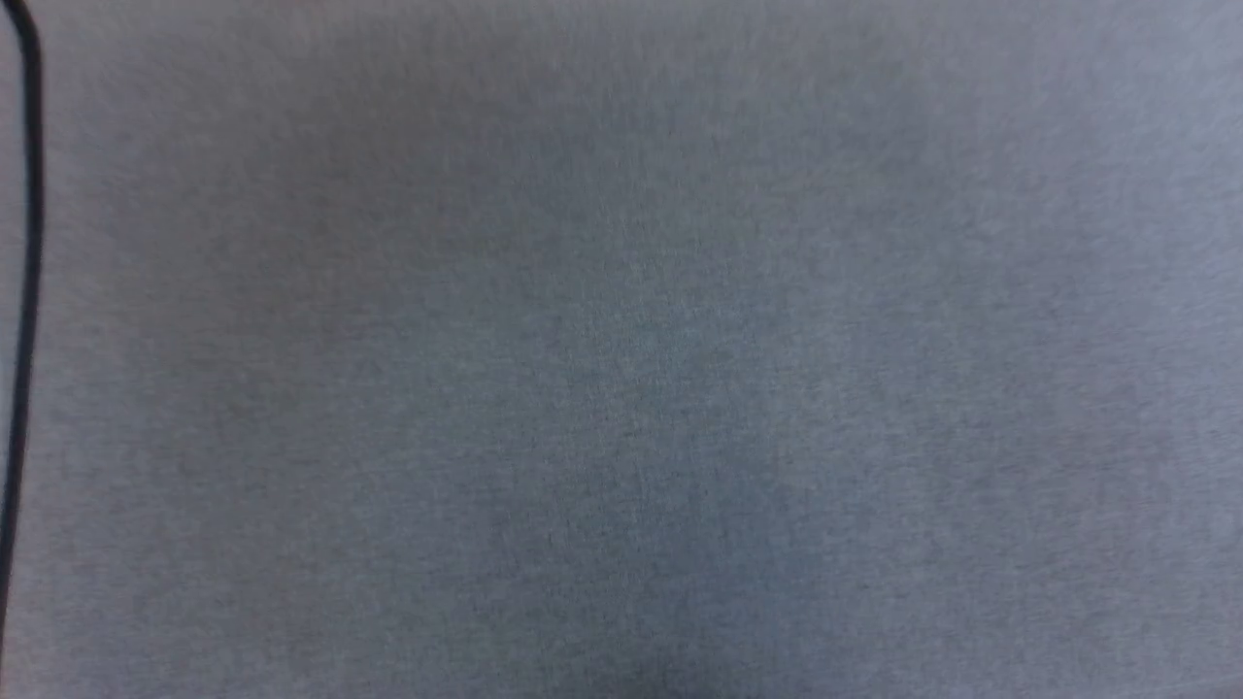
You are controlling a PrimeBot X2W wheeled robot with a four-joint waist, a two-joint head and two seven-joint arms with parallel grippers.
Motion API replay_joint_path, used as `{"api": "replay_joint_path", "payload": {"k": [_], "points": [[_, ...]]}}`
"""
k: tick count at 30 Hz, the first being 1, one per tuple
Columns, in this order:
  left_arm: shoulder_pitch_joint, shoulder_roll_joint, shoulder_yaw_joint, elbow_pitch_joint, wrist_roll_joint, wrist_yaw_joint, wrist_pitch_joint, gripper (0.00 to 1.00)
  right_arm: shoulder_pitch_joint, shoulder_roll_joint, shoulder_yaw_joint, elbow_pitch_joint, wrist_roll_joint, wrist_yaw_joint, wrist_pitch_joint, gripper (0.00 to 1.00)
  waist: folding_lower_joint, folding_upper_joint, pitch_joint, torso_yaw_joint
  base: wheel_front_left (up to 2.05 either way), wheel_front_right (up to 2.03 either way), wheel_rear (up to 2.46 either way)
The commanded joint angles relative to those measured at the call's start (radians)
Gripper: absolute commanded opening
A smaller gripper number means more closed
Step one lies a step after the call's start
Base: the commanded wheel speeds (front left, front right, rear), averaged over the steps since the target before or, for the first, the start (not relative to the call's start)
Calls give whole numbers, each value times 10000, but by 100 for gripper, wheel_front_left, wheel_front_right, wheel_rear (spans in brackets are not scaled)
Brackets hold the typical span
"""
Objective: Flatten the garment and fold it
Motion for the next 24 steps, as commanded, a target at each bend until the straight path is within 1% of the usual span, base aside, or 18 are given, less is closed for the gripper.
{"api": "replay_joint_path", "payload": {"k": [1,4,8,11,15,17,19,22,24], "points": [[-246,87,-3,142,56,-154,-301,0,-303,-108,-23,175,-179,-17,-277,0,-2,-1,1988,53,0,0,0],[-396,216,-51,378,112,-387,-934,0,-647,-316,77,491,-475,-17,-799,0,-2,-1,2669,232,0,0,0],[-17,418,-36,598,61,-592,-1707,0,-708,-527,336,1023,-748,-17,-1494,0,-2,-1,3175,400,0,0,0],[483,574,-15,590,-91,-741,-2019,0,-535,-614,685,1369,-759,-17,-1902,0,-2,-1,3253,500,0,0,0],[1384,899,83,61,-386,-894,-2232,0,-59,-865,1374,1403,-388,-17,-2328,0,-2,-1,3001,647,0,0,0],[2028,1135,133,-416,-591,-946,-2144,0,359,-1060,1663,1176,-11,-17,-2418,0,-2,-1,2721,725,0,0,0],[2821,1382,194,-1023,-876,-982,-1826,0,938,-1336,1920,761,439,-17,-2404,0,-2,-1,2366,805,0,0,0],[4333,1812,293,-2304,-1324,-1003,-1092,0,2183,-1890,2140,-222,1224,-17,-2184,0,-2,-1,1765,911,0,0,0],[5473,2064,446,-3315,-1693,-912,-496,0,3188,-2258,2093,-1013,1714,-17,-1918,0,-2,-1,1398,958,0,0,0]]}}
